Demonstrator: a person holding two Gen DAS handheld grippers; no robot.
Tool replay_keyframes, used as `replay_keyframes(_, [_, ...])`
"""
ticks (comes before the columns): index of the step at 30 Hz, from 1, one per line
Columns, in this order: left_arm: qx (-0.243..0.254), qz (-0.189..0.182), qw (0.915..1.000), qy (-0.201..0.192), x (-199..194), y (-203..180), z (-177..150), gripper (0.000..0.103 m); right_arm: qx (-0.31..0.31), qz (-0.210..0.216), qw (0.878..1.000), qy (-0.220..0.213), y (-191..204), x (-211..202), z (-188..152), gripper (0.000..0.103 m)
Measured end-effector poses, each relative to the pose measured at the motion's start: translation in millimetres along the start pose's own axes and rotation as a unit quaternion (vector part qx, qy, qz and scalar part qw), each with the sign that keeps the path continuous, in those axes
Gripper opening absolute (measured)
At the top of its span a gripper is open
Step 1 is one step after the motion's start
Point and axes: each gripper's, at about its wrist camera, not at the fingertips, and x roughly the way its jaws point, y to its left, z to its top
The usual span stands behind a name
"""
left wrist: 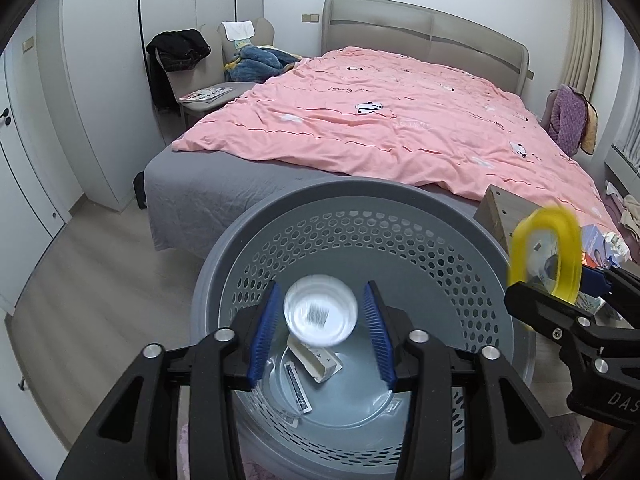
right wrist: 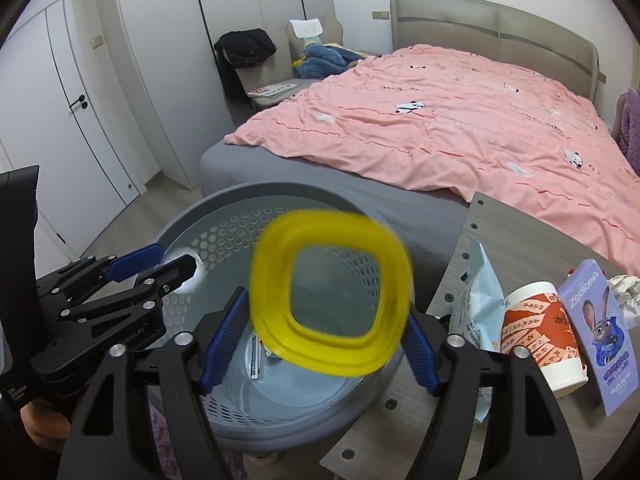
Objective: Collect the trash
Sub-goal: 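Carry cap and yellow lid over the grey basket and open both grippers, then withdraw both open grippers from the basket back toward the table items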
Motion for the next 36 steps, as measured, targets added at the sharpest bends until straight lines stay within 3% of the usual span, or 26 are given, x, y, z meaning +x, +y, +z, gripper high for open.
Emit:
replay_keyframes(2, [-0.003, 0.006, 1.0, -0.006, -2, 1, 0, 0.06, 0.003, 0.0, 1.0, -0.004, -1, -1, 0, 0.079])
replay_keyframes(7, [-0.005, 0.015, 0.9998, -0.012, -5, 2, -1, 0.071, 0.001, -0.002, 1.0, -0.008, -2, -3, 0, 0.082])
replay_keyframes(36, [-0.014, 0.017, 0.9997, 0.003, -11, -4, -12, 0.073, 0.018, 0.001, 1.0, -0.013, -14, -18, -11, 0.087])
